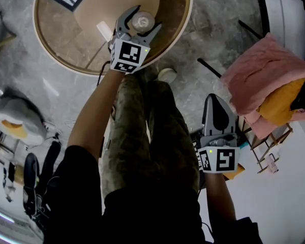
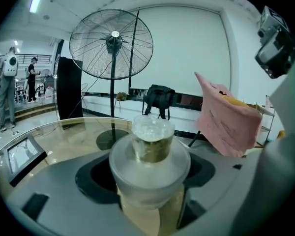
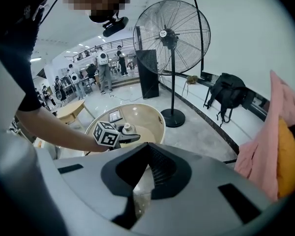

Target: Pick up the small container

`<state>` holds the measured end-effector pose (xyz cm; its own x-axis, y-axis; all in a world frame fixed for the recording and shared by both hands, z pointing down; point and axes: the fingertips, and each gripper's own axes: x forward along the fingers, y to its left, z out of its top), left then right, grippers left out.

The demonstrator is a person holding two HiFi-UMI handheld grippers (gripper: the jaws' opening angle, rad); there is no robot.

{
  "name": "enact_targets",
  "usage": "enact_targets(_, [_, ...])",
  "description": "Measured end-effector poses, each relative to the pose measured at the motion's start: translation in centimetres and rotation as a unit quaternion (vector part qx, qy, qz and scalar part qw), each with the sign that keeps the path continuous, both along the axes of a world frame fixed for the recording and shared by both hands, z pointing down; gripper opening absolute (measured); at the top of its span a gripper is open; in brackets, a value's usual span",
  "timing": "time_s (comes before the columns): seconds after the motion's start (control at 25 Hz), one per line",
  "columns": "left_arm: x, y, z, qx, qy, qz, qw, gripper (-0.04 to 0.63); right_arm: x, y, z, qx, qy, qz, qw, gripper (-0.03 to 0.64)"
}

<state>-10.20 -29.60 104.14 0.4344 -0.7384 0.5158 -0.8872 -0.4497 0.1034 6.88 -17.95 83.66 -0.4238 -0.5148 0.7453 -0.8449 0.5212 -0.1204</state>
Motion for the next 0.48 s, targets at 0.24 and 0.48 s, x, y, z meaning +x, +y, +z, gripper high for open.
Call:
enact_targets(0.24, [-1.9, 0.6, -7.5, 0.012, 0.017, -0.025, 0.9995, 0.354, -1.9, -0.9, -2.9, 0.017, -0.025, -0.005, 1.000, 0.021])
enact_targets(0.48, [-4.3, 4.9, -21.4, 0.000, 0.030, -0.038, 0.9988, 0.354, -5.1, -2.8, -12.8, 0.068, -0.053, -0.015, 0.996, 0.021])
